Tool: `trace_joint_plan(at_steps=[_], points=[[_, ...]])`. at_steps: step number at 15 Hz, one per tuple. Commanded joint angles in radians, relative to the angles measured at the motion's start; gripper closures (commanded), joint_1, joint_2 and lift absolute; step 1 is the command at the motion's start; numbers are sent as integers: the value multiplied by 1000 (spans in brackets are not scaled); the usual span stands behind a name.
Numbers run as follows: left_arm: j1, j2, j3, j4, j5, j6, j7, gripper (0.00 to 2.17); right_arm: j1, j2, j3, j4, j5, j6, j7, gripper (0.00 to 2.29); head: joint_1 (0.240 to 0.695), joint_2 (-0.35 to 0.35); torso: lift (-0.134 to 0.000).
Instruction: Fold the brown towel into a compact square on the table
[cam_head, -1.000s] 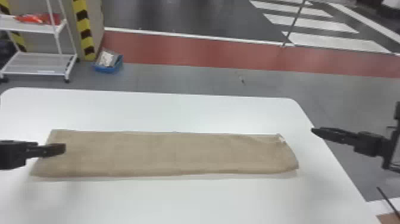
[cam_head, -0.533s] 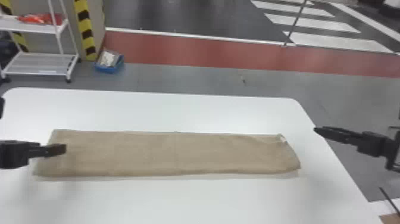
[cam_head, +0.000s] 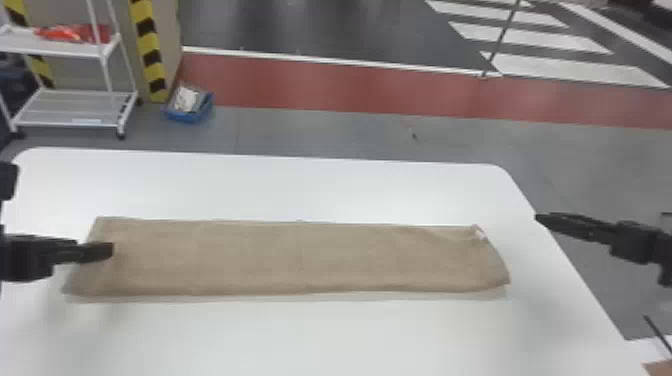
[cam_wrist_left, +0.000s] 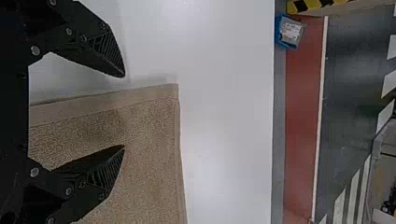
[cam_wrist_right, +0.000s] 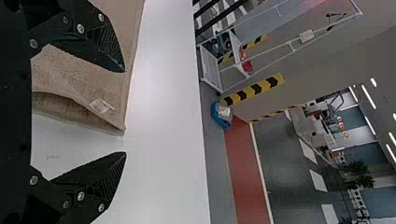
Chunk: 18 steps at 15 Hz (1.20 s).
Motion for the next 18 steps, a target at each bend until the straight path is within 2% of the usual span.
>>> trace_joint_plan(at_steps=[1, 5, 7, 9, 10, 12, 13, 15, 18], points=[[-5, 0, -16, 7, -9, 0, 2, 417, 0, 0, -4, -6, -2, 1, 0, 292, 695, -206, -124], [-7, -2, -40, 8, -57, 28, -2, 417, 5, -2, -21, -11, -5, 7, 11, 292, 695, -213, -124], [-7, 0, -42, 8, -58, 49, -9, 421, 5, 0, -22, -18, -5, 10, 11, 292, 695, -216, -124], [-7, -2, -42, 2, -57, 86, -21, 714, 6, 1, -22, -20, -7, 16, 11, 292, 695, -217, -124], [-7, 0, -42, -4, -57, 101, -25, 731, 8, 1, -24, -20, -7, 16, 11, 292, 695, -220, -124], [-8, 0, -40, -24, -52, 126, -29, 1308, 11, 1, -25, -21, -7, 16, 11, 292, 695, -223, -124], [1, 0, -40, -53, -45, 129, -29, 1386, 14, 3, -29, -29, -8, 19, 11, 292, 695, -224, -124], [15, 0, -30, -105, -6, 141, -35, 1386, 23, 10, -30, -40, -12, 28, 11, 292, 695, -227, -124], [4, -6, -7, -171, 66, 255, -37, 1389, 28, 35, -36, -51, -21, 19, 3, 292, 695, -240, -124]])
